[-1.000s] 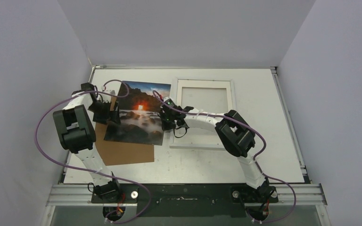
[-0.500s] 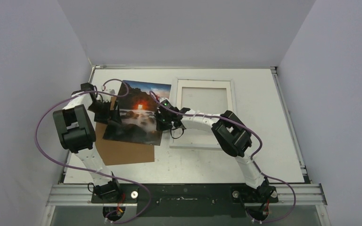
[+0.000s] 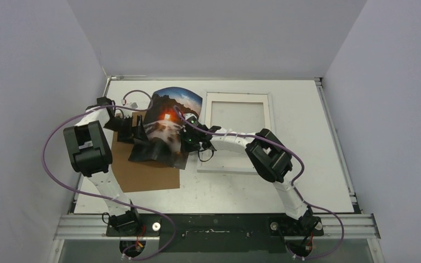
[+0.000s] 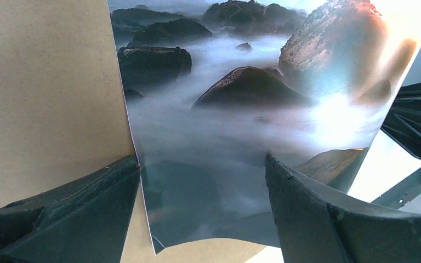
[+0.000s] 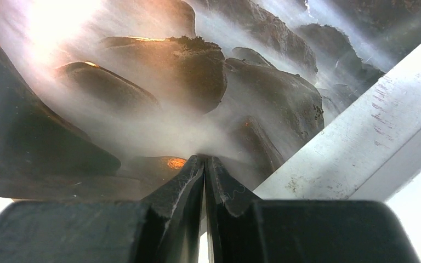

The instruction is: Put the photo into the frame

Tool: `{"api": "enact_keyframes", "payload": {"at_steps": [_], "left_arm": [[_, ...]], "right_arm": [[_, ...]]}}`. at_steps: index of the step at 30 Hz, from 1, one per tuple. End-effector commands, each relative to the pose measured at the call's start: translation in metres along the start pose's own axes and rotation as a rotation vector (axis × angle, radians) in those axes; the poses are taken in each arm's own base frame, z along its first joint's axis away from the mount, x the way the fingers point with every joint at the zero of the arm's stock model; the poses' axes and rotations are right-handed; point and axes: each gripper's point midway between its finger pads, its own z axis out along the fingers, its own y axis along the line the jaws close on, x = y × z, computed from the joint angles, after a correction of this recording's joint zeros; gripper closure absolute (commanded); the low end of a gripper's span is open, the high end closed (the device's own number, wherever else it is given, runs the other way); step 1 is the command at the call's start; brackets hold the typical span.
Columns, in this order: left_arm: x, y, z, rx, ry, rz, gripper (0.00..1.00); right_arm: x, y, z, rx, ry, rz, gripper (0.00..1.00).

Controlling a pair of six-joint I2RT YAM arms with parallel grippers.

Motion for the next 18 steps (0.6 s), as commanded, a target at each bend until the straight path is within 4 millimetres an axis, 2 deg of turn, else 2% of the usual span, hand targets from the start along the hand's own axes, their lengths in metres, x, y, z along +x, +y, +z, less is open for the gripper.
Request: {"api": "enact_keyframes", "payload": {"at_steps": [1, 7, 14, 18], "left_arm": [[0.001, -0.015, 0.005, 0.082, 0.003, -0.028, 0.17], [0.002, -0.028, 0.004, 0.153, -0.004, -0.072, 0.17], [-0.011, -0.067, -0.022, 0.335, -0.07, -0.128, 0.17], [-0.009, -0.081, -0.026, 0.406, -0.079, -0.139, 0.18]], "right_arm": [[0.029, -0.01, 0.013, 0.017, 0.067, 0.012, 0.92], [0.031, -0.011, 0.013, 0.017, 0.065, 0.018, 0.92], [0.031, -0.013, 0.01, 0.023, 0.062, 0.02, 0.92], [0.031, -0.016, 0.008, 0.025, 0.06, 0.026, 0.92]]}}
